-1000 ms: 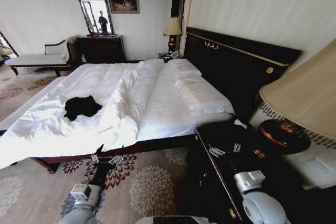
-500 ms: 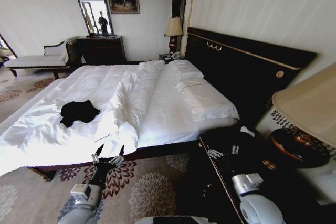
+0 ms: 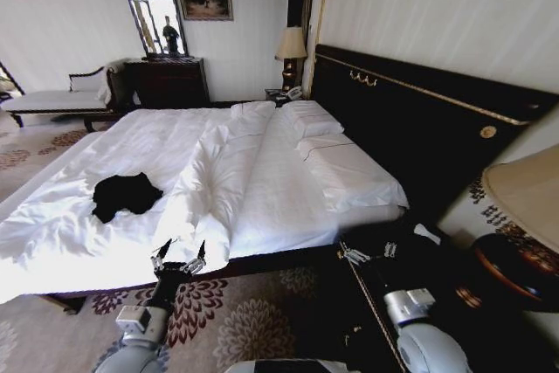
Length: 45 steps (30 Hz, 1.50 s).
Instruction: Fold the clothes on the bed.
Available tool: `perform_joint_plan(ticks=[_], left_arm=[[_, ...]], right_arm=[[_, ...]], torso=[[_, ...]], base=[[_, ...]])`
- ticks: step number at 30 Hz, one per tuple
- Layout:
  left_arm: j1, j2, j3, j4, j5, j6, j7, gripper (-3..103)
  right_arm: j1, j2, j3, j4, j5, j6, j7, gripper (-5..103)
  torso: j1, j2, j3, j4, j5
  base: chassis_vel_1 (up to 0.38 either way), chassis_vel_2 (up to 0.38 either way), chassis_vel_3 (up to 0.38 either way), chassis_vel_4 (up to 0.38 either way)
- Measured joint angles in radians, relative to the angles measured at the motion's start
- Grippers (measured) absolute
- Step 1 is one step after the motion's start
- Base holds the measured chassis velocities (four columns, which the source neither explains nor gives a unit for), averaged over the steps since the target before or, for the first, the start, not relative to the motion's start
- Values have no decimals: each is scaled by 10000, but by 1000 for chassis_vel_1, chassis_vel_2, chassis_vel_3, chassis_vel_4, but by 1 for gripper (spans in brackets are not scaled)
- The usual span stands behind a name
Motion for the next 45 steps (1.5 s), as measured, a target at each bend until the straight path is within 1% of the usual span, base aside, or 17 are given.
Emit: perform_joint_plan(ticks=[13,22,45], left_arm=[[-13,2,-48,16,-105,-7,41,100],[-17,-33,-38,22,-109,-51,73,100],[1,-23,-59,78,9,-98,115,100]], right_arm=[[74,-101,-19,-53,-115,-51,16,100],[15,5,-35,-53,-289,-74,16,100],[-33,37,-40,-14,-375,-104,-10,100]], torso=[[0,0,0,1,0],[0,0,0,0,0],[0,0,0,1,1]], base=[[-109,115,110,-118],[-61,149,61,-143],[35,219,-36,-220]])
